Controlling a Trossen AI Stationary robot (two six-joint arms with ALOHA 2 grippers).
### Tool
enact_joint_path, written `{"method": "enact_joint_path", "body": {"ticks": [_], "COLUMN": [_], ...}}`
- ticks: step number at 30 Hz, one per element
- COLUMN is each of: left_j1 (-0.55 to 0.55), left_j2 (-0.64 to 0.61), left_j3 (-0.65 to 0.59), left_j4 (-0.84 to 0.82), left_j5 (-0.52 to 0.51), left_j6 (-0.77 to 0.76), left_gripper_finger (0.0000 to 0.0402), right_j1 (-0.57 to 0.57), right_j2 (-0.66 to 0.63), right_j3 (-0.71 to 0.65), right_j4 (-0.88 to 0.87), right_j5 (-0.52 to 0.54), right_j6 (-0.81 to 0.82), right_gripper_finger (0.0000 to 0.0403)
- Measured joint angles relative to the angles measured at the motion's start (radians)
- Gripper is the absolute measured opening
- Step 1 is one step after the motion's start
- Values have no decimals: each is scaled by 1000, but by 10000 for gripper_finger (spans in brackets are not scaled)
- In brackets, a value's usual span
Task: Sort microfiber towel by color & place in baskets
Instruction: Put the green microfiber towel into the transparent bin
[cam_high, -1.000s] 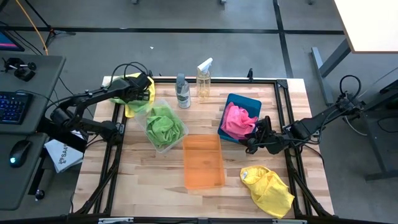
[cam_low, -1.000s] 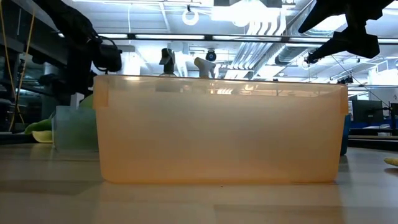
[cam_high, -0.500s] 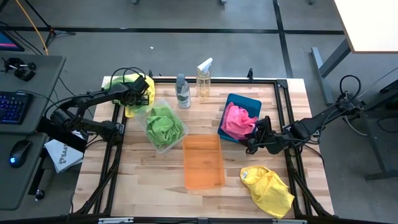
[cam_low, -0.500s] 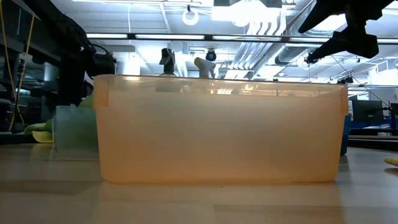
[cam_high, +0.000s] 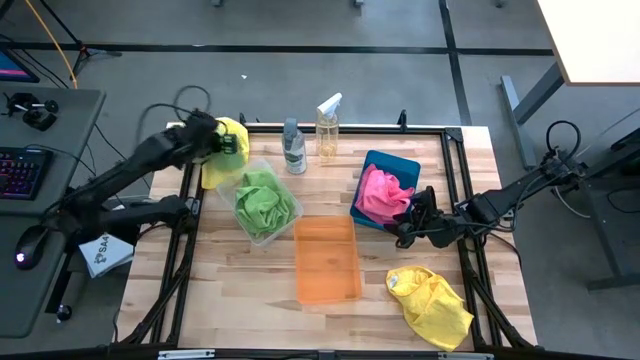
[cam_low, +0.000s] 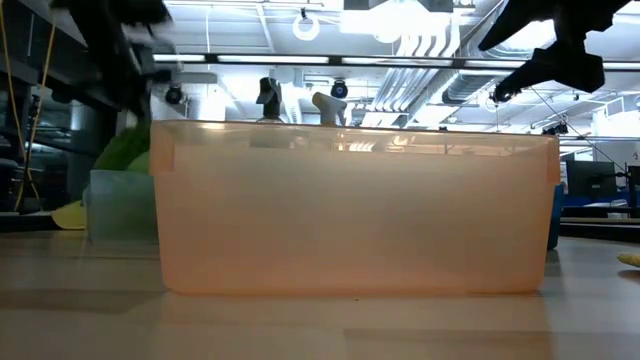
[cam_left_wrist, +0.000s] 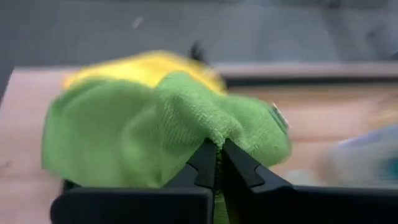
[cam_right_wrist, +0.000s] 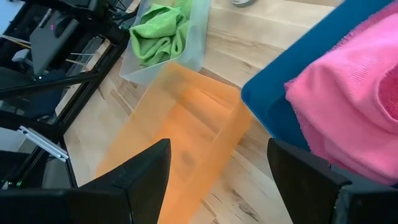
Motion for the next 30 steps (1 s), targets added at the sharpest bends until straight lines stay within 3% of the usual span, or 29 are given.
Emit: {"method": "enact_joint_path", "body": {"ticks": [8,13,19,23,30], "left_j1": [-205,-391,-632,-773,-998], "left_j2": [-179,-178,-132,-91,-7], "left_j3": [251,360,370,370,370], "left_j4": [-12,23,192,212,21], "left_j5": [41,68,68,10,-204], "left_j6": [-61,-110,-146,-154,-321], "left_gripper_finger": [0,0,0,0,0], "right_j1": [0,0,0,0,0], "right_j2": [0,-1,-1,-1,-1], "right_j3": [0,0,0,0,0], "right_j4": [168,312,350,345,344], "right_j5": [2,3,3,3,3], "right_j6": [-173,-310,-371,-385,-393], "right_gripper_finger": [264,264,264,264,264]}}
